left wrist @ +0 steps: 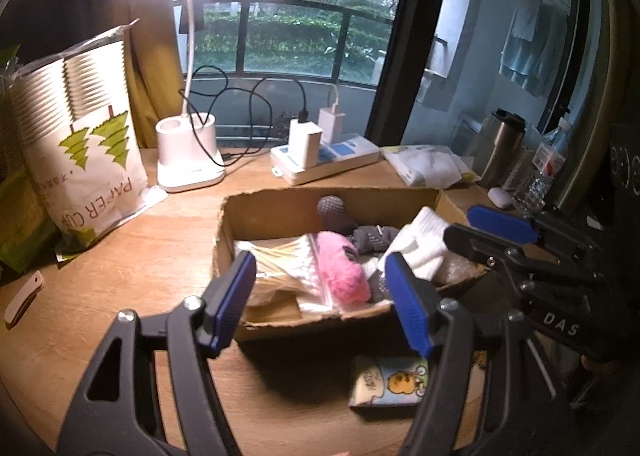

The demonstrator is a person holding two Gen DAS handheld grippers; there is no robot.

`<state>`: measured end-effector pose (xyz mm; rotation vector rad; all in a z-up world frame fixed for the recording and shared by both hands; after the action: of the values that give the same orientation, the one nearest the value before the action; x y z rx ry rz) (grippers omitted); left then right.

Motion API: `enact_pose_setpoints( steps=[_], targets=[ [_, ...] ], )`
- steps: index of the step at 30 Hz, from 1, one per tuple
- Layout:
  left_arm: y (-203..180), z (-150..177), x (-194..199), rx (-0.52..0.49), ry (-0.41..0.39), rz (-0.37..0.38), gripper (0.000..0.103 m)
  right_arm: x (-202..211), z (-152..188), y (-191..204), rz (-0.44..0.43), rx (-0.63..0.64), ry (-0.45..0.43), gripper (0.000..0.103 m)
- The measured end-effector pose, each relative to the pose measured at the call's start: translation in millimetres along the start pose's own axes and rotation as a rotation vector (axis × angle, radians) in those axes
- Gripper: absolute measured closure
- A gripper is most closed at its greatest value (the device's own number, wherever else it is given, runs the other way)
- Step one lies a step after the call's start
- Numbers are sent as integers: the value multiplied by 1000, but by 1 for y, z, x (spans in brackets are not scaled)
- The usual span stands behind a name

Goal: Organize soft objects
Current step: 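Lower the pouch and cloth into the box and open both grippers, then grasp the cartoon tissue packet with the left gripper while the right gripper grasps the brown sponge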

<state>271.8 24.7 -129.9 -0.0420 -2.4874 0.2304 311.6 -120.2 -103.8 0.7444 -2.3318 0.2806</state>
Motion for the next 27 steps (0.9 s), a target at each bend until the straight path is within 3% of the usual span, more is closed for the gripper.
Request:
enact_pose_setpoints(
  steps=[12, 27],
  targets=[
    [5, -1, -8, 12, 3, 5, 35, -9, -1, -2, 13, -4, 21, 64],
    [-29, 9, 34, -21, -50, 19, 34, 49, 16, -6, 46, -14, -37, 64]
  ],
)
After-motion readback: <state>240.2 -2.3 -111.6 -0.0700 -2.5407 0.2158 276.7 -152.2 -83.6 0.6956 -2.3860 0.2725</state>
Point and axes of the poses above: each gripper's, at about its wrist camera, not at the fingertips, and x roughly against the way its jaws point, y to its left, z to its underside, the point moved 1 cm from there along -x, roughly the way its jaws point, and after that the axes turned 2 degrees about -y, right-handed, at the moved point
